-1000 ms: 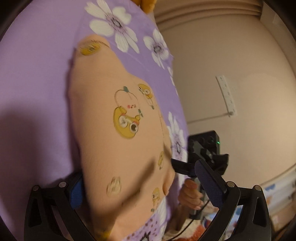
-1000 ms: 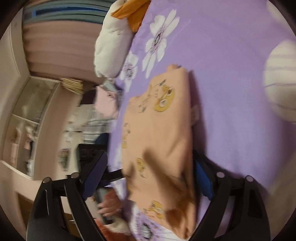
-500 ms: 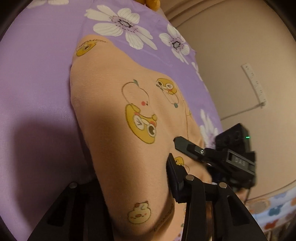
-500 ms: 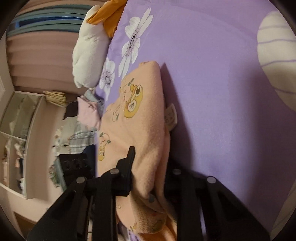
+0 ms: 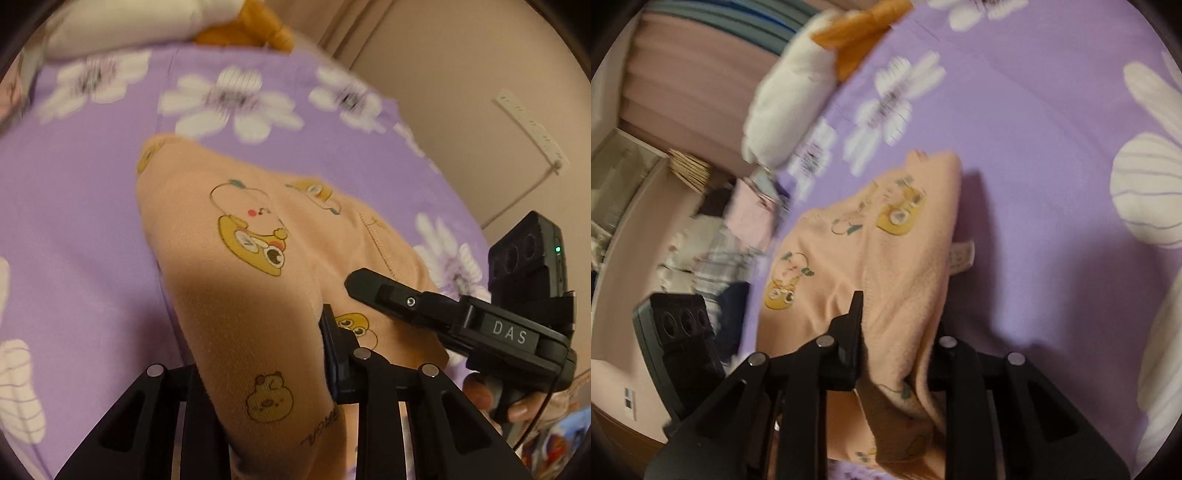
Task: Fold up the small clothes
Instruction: 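Grasp the peach shirt's end with the right gripper and lift it, then fold the held shirt end over the rest with the right gripper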
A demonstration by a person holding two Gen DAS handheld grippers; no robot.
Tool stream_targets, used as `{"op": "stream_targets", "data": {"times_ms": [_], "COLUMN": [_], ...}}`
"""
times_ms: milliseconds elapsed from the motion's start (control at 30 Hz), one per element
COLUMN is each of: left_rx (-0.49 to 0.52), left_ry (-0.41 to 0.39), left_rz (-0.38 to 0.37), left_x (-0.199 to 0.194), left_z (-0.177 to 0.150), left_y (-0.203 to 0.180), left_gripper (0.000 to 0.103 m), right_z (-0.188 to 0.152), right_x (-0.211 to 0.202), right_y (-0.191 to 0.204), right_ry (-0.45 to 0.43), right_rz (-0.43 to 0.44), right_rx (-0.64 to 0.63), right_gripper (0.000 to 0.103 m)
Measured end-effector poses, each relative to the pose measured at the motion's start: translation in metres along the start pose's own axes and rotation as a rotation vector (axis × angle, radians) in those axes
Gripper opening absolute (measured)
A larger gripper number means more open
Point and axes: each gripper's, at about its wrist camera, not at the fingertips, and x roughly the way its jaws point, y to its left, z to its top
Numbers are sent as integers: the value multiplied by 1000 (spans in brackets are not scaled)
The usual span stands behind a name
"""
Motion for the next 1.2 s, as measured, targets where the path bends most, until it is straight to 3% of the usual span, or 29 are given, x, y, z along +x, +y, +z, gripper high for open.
{"op": "stream_targets", "data": {"times_ms": [167,333,533,767,933,1200], "left_rx": [40,122,111,48,40,25], "left_ry": [-81,-189,-261,-303,-366,-424], "left_rz": [-111,-58,-68,15,22,90], "left_x": [-47,-92,-127,-163,-188,-196], "left_z": [7,7,10,6,1,9], "left_y": [-10,-29,-10,19,34,43], "left_gripper": [26,26,26,26,26,26], "right_z": [3,-3,-5,-12,-12,-12], "right_x": [-46,-70,-72,-50,-41,-20], "right_y": [19,58,110,161,182,211], "right_ry": [-127,-197,-209,-166,-145,-149], "right_rz": [139,169,184,138,188,173], "right_rx": [-44,-140,-259,-417,-459,-588], "right_gripper": [22,22,22,22,22,22]}}
